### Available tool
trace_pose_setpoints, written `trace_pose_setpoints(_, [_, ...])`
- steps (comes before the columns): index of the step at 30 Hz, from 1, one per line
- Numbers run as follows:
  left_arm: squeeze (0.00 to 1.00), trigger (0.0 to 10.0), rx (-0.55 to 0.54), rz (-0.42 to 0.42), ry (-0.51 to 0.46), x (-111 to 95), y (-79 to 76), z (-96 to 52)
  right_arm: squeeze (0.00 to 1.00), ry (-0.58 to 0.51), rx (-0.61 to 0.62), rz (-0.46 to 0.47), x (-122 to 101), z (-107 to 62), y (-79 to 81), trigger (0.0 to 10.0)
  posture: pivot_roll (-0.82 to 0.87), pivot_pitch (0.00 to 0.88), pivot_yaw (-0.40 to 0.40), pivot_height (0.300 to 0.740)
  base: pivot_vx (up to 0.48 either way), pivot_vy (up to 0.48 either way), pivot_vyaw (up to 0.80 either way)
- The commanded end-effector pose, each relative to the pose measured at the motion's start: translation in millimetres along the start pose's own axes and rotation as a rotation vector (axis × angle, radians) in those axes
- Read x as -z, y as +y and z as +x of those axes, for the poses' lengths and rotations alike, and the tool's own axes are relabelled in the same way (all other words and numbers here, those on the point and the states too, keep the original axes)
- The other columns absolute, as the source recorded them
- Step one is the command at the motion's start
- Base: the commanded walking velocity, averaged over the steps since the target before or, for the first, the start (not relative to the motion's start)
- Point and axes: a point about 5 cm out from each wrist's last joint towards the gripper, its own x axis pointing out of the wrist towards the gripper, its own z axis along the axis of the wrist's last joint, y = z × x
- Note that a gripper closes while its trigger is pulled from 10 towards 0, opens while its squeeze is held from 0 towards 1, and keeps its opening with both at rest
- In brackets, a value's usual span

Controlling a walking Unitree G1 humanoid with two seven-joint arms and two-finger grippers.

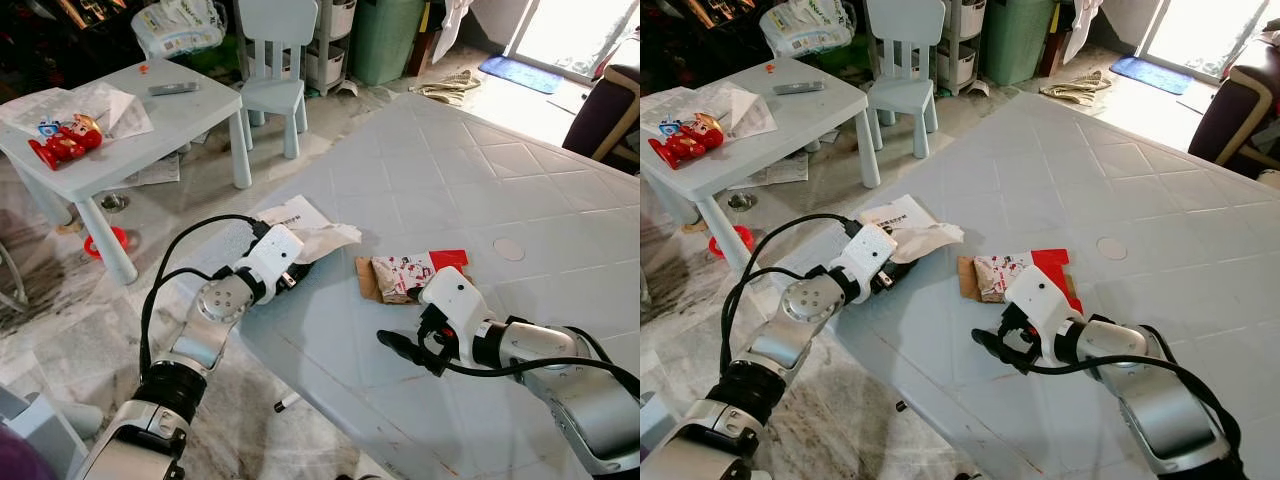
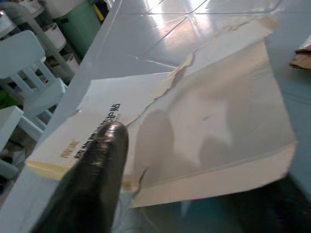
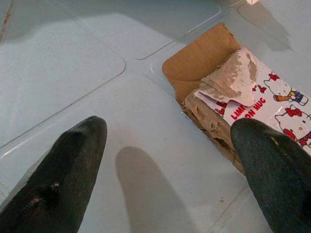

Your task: Picking trash to rubbish bin

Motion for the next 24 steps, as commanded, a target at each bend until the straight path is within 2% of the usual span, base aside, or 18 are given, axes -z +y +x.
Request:
trace_pose_setpoints(1, [0.00,0.0,0.004,0.003,0.000,-0.6,0.5,1.7,0.00,-0.005,-0.008,-0.012,-2.0,-0.4,1.5,10.0,-0.06,0.114,-0.102,0.740,0.000,0.000,0.00])
trace_pose_setpoints(24, [0.00,0.0,-0.033,-0.020,-0.026,-1.0,4.6,2.3,0.00,-0.004,-0.002,-0.017,-2.3,-1.1,-0.1,10.0,-0.07,0.119,-0.105,0.740,0.000,0.000,0.00])
